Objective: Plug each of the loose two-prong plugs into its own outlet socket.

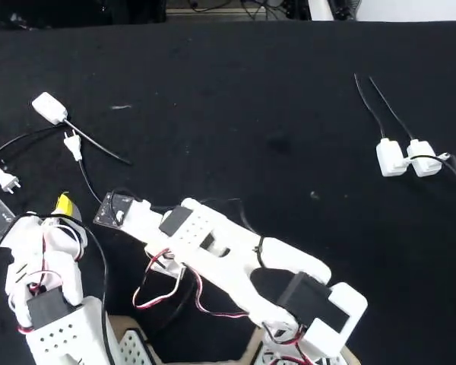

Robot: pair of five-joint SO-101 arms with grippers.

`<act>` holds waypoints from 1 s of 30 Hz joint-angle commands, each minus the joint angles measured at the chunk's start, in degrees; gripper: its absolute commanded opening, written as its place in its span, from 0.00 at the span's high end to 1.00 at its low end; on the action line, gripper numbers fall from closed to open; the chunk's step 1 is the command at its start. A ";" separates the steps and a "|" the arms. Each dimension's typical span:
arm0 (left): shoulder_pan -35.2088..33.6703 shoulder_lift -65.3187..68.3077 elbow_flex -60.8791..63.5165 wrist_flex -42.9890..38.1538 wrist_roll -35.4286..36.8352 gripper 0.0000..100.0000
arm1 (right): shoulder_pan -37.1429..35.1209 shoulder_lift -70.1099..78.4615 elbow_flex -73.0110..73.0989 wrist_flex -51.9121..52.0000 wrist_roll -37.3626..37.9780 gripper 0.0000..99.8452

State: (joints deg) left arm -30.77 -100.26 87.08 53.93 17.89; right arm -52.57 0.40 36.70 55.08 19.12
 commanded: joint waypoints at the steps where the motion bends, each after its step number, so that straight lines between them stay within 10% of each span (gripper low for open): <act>1: -0.40 -0.53 -3.30 -0.88 0.44 0.81 | -0.35 0.04 -2.86 0.00 1.05 0.86; 30: -0.40 -0.53 -3.30 -0.88 0.44 0.81 | 5.98 0.04 2.24 1.93 4.31 0.97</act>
State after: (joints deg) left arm -30.77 -100.26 87.08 53.93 17.89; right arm -48.53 0.40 38.11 55.96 22.20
